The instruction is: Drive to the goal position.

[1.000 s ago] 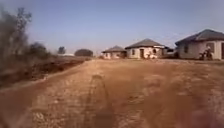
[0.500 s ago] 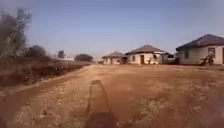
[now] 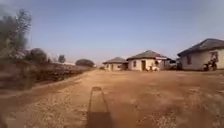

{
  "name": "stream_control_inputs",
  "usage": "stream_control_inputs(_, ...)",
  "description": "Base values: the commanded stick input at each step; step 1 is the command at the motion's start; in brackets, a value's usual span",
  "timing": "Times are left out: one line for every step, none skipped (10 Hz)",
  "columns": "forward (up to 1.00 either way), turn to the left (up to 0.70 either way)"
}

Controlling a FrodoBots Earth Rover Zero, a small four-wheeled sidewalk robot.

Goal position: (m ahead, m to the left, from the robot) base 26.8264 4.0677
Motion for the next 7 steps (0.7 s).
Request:
stream_control_inputs(0.70, 0.00)
stream_control_inputs(0.70, 0.00)
stream_control_inputs(0.70, 0.00)
stream_control_inputs(0.70, 0.00)
stream_control_inputs(0.70, 0.00)
stream_control_inputs(0.70, 0.00)
stream_control_inputs(0.70, 0.00)
